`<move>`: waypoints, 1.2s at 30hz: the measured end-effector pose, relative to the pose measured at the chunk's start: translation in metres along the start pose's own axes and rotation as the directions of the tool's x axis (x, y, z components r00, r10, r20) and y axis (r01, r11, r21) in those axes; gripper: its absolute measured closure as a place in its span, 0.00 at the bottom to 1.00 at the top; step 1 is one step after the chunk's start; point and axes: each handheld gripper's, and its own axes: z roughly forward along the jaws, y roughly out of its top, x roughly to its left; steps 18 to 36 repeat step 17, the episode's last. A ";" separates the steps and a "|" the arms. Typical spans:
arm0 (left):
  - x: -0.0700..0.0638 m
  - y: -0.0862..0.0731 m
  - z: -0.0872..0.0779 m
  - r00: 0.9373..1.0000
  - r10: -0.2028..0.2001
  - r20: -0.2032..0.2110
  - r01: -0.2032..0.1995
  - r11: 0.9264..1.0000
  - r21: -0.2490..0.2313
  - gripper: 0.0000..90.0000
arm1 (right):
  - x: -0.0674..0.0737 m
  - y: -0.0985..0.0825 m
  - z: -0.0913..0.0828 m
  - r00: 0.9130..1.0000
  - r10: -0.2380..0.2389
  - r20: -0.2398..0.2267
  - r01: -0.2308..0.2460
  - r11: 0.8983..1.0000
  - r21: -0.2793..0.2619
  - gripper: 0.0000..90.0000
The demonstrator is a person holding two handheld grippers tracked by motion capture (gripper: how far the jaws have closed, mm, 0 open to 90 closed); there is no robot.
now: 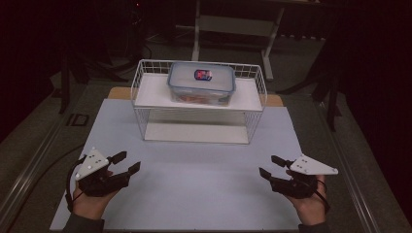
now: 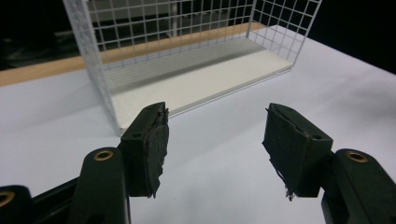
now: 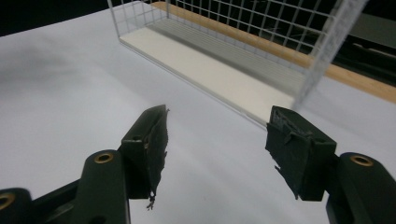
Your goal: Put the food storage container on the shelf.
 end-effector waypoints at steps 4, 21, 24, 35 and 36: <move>-0.001 -0.008 -0.008 1.000 0.012 -0.016 -0.013 1.000 -0.027 0.44 | -0.003 -0.018 -0.009 0.999 0.039 0.019 -0.039 0.999 -0.006 0.42; 0.009 -0.021 -0.004 0.999 -0.022 -0.045 0.021 1.000 -0.015 0.43 | -0.011 -0.041 -0.020 0.994 0.074 0.084 -0.072 0.997 -0.025 0.42; 0.009 -0.021 -0.004 0.999 -0.022 -0.045 0.021 1.000 -0.015 0.43 | -0.011 -0.041 -0.020 0.994 0.074 0.084 -0.072 0.997 -0.025 0.42; 0.009 -0.021 -0.004 0.999 -0.022 -0.045 0.021 1.000 -0.015 0.43 | -0.011 -0.041 -0.020 0.994 0.074 0.084 -0.072 0.997 -0.025 0.42; 0.009 -0.021 -0.004 0.999 -0.022 -0.045 0.021 1.000 -0.015 0.43 | -0.011 -0.041 -0.020 0.994 0.074 0.084 -0.072 0.997 -0.025 0.42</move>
